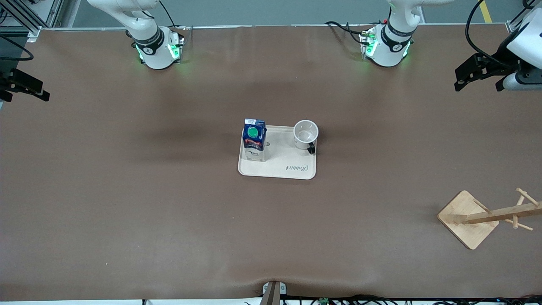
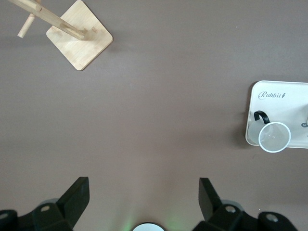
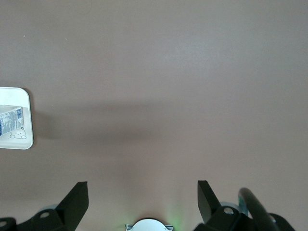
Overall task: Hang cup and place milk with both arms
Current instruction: 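Move the left gripper toward the white mug on the tray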
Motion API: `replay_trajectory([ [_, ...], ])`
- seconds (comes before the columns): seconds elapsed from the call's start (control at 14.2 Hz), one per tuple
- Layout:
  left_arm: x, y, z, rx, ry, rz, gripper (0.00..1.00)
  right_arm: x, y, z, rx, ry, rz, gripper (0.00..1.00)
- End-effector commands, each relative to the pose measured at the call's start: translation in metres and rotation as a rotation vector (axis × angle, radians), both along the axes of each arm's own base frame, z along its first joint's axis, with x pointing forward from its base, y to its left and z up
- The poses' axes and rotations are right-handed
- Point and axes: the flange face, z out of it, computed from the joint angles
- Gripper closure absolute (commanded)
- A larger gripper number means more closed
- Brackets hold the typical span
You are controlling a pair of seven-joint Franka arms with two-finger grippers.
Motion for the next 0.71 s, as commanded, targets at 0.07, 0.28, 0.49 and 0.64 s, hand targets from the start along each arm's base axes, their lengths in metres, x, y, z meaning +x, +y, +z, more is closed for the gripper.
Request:
replay_trajectory([
  [0.07, 0.002, 0.000, 0.005, -0.001, 0.005, 0.010, 0.00, -0.002, -0.005, 0.001, -0.013, 0.005, -0.004, 0.00],
  [0.28, 0.015, -0.004, -0.003, -0.017, 0.016, 0.006, 0.00, -0.002, -0.005, 0.001, -0.012, 0.005, -0.004, 0.00],
  [0.49, 0.027, -0.019, -0.024, -0.010, 0.052, -0.015, 0.00, -0.002, -0.005, 0.000, -0.013, 0.005, -0.004, 0.00],
  [0.64, 0.039, -0.032, -0.049, -0.005, 0.093, -0.019, 0.00, -0.002, -0.005, 0.000, -0.013, 0.007, -0.004, 0.00],
])
